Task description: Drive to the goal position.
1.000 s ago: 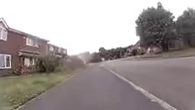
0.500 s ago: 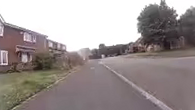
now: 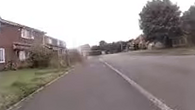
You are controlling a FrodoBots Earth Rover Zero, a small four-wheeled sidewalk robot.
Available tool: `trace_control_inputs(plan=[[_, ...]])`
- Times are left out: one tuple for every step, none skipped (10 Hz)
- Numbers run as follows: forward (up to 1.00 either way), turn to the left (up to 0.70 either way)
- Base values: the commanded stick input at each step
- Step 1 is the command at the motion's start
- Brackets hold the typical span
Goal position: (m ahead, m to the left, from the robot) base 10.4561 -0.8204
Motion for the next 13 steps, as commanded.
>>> trace_control_inputs(plan=[[1.0,0.11],[1.0,0.0],[1.0,0.0],[1.0,0.0],[1.0,0.0],[1.0,0.0],[1.0,0.0],[1.0,0.0],[1.0,0.0],[1.0,0.0],[1.0,0.0],[1.0,0.0],[1.0,0.0]])
